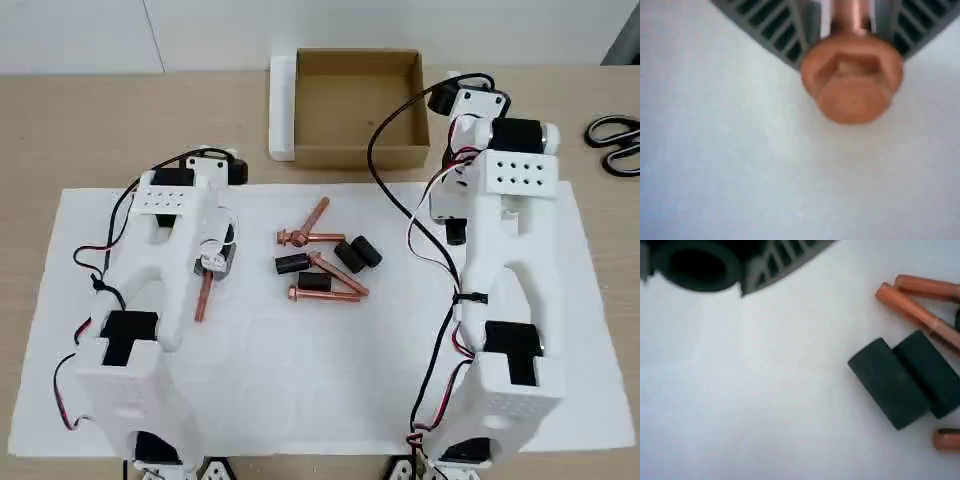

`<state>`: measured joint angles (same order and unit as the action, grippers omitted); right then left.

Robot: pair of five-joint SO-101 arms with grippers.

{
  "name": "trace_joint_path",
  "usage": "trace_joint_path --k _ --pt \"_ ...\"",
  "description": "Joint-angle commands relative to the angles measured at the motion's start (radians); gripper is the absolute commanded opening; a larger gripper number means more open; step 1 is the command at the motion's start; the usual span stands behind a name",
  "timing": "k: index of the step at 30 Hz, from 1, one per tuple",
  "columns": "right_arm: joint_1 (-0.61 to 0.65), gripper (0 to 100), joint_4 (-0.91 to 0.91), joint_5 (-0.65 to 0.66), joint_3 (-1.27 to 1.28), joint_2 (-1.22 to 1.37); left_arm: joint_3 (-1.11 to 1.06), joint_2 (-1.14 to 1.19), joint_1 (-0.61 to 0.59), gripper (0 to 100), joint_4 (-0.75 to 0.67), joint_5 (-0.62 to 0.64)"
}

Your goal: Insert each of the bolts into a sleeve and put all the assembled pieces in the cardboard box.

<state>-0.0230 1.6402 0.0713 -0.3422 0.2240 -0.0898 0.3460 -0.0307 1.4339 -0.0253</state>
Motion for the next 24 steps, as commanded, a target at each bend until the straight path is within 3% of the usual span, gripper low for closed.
trace_joint_path --k 1,15,19,24 --pt "-0.005 0.6 -0.008 -0.009 -0.005 -0.056 -0.002 -0.051 -0.002 8 -0.031 -0.003" --pt "-0.005 0.6 -0.007 -0.009 -0.005 -0.056 -0.088 -0.051 -0.002 7 -0.1 0.0" --pt "-0.005 0.6 -0.007 -0.009 -0.005 -0.056 -0.088 -0.051 0.005 1 -0.097 0.0" --pt "-0.005 0.6 -0.007 -0.009 -0.005 -0.056 -0.088 -0.058 0.005 1 -0.094 0.002"
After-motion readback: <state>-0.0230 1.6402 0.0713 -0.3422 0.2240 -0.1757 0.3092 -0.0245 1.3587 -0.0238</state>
